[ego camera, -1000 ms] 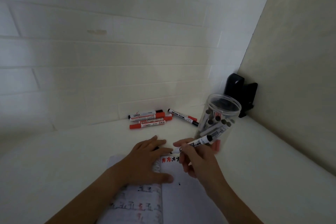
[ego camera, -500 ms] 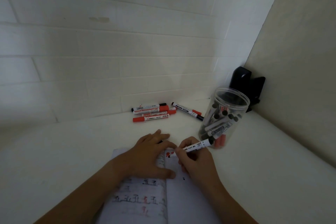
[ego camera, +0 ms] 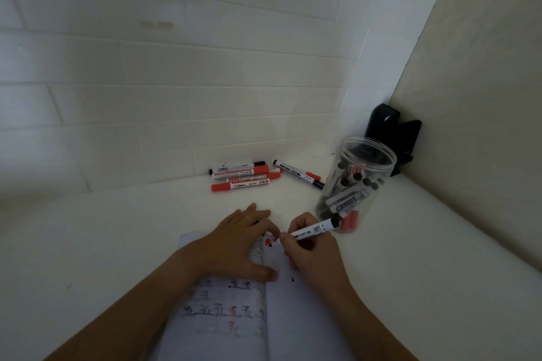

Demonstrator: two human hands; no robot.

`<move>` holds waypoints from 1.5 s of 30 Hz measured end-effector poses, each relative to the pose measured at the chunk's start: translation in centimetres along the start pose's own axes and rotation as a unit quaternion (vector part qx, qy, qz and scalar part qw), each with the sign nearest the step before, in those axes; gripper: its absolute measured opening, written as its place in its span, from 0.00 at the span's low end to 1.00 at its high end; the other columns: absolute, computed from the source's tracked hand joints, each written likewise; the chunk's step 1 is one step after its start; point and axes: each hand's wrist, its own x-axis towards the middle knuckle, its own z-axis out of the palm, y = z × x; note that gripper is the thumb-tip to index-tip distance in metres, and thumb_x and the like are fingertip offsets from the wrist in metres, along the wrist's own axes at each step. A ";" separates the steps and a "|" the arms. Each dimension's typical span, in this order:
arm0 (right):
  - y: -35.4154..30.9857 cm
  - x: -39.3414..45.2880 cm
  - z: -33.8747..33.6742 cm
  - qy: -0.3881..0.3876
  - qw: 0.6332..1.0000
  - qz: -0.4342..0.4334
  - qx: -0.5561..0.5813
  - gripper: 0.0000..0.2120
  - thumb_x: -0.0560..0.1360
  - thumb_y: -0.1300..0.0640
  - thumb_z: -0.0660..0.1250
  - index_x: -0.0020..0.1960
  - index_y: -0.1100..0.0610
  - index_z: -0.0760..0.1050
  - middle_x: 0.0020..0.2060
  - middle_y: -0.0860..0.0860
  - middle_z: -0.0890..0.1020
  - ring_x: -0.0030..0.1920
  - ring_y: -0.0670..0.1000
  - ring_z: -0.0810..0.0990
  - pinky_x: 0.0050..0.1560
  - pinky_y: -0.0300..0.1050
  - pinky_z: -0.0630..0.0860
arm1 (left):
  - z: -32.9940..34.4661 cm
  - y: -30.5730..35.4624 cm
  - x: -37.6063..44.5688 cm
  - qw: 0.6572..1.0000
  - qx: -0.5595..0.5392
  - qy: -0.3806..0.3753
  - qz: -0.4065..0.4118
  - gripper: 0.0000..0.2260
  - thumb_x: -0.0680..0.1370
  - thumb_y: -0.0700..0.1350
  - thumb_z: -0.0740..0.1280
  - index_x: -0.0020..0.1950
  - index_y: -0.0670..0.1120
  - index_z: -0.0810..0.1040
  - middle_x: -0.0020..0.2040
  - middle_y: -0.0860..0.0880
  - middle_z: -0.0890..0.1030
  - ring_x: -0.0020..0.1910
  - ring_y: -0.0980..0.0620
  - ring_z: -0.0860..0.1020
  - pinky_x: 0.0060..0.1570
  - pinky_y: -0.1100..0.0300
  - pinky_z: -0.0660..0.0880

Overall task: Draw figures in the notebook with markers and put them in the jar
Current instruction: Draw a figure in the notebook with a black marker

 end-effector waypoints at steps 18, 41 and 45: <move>-1.0 -0.8 0.5 -0.009 1.000 0.004 0.000 0.09 0.76 0.63 0.72 0.43 0.63 0.72 0.29 0.59 0.78 0.24 0.48 0.76 0.27 0.42 0.74 | -0.2 0.6 0.0 1.000 -0.013 0.002 -0.012 0.36 0.64 0.74 0.68 0.70 0.64 0.65 0.81 0.55 0.53 0.80 0.53 0.42 0.78 0.47 0.45; -0.6 -0.9 0.3 -0.006 1.000 -0.003 -0.008 0.09 0.77 0.64 0.72 0.42 0.61 0.72 0.27 0.54 0.77 0.24 0.47 0.74 0.26 0.41 0.73 | -0.3 0.6 0.0 1.000 -0.009 0.002 -0.008 0.32 0.67 0.71 0.70 0.68 0.64 0.67 0.81 0.55 0.53 0.80 0.53 0.43 0.78 0.47 0.45; -0.5 -0.8 0.4 -0.007 1.000 -0.001 -0.016 0.09 0.77 0.63 0.72 0.42 0.59 0.72 0.28 0.58 0.78 0.24 0.49 0.75 0.26 0.44 0.74 | -0.3 0.5 -0.1 1.000 -0.012 0.002 -0.006 0.33 0.67 0.71 0.71 0.69 0.64 0.67 0.81 0.55 0.53 0.80 0.53 0.43 0.79 0.47 0.44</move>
